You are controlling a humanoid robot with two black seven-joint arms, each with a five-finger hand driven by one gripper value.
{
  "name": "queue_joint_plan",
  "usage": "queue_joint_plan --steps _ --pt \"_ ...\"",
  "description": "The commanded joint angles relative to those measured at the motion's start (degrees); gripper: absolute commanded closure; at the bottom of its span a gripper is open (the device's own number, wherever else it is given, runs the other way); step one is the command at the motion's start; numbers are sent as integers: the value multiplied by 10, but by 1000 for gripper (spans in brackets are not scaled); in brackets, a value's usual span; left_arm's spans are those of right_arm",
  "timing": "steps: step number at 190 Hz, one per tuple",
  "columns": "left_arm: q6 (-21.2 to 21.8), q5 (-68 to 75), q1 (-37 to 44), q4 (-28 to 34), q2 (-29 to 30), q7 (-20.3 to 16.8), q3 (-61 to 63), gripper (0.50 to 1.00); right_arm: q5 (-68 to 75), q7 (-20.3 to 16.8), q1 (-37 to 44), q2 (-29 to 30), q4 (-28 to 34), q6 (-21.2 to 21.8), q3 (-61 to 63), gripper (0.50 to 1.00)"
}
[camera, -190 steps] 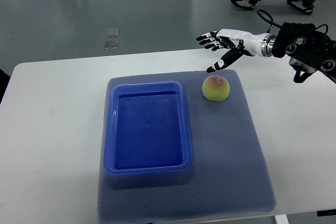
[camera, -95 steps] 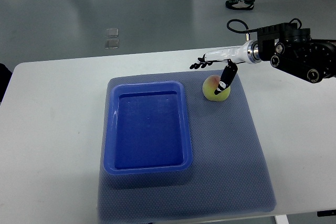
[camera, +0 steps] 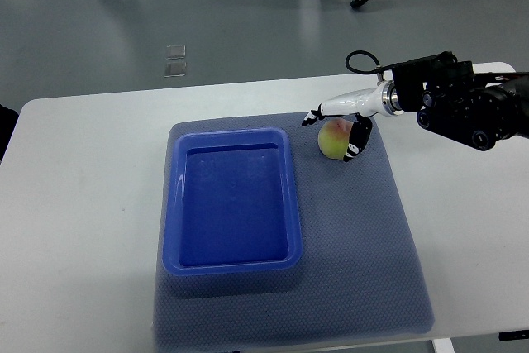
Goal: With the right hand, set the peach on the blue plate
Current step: 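Lower the right hand and close its fingers around the peach, then lift the peach with the right hand and carry it over the blue tray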
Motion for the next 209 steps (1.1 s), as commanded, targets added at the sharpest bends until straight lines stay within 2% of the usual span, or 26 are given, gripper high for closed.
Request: queue_joint_plan --steps 1,20,21,35,69,70,87,97,98,100,127,147,150,170,192,202,203,209 --pt "0 1 0 0 0 0 1 500 -9 0 -4 2 -1 -15 -5 599" --pt "0 0 0 0 0 0 1 500 -12 -1 -9 4 -3 -22 -9 609" --pt "0 0 0 0 0 0 1 500 -12 -1 -10 4 -4 -23 -10 627" --pt "0 0 0 0 0 0 1 500 -14 -1 -11 6 -5 -26 -10 668" --pt "0 1 0 1 0 0 1 500 -28 -1 -10 16 -14 -39 -17 697" --pt "0 0 0 1 0 0 1 500 -30 -1 -10 16 -17 -40 -18 715" --pt "0 0 0 1 0 0 1 500 -31 -2 -11 17 -23 -40 -19 785" --pt "0 0 0 1 0 0 1 500 -31 -2 -11 17 -23 -40 -19 785" --pt "0 0 0 1 0 0 1 500 -31 -2 -10 19 -27 -40 -18 842" --pt "0 0 0 1 0 0 1 500 -31 -3 -9 20 -27 -40 -18 848" --pt "0 1 0 1 0 -1 1 500 -22 -4 7 17 -23 -40 -5 869" --pt "0 0 0 1 0 0 1 500 -19 -3 38 21 -21 -38 -1 869" --pt "0 0 0 1 0 0 1 500 -13 -3 64 24 -17 -35 5 869" --pt "0 0 0 1 0 0 1 500 -6 -2 77 36 -5 -33 5 869" --pt "0 0 0 1 0 0 1 500 24 -2 108 79 24 -32 5 865" --pt "0 0 0 1 0 0 1 500 24 -2 108 79 24 -32 5 865" --pt "0 0 -1 1 0 0 2 500 31 0 109 95 29 -32 5 861" --pt "0 0 0 2 0 0 2 500 34 1 109 105 30 -32 5 861"
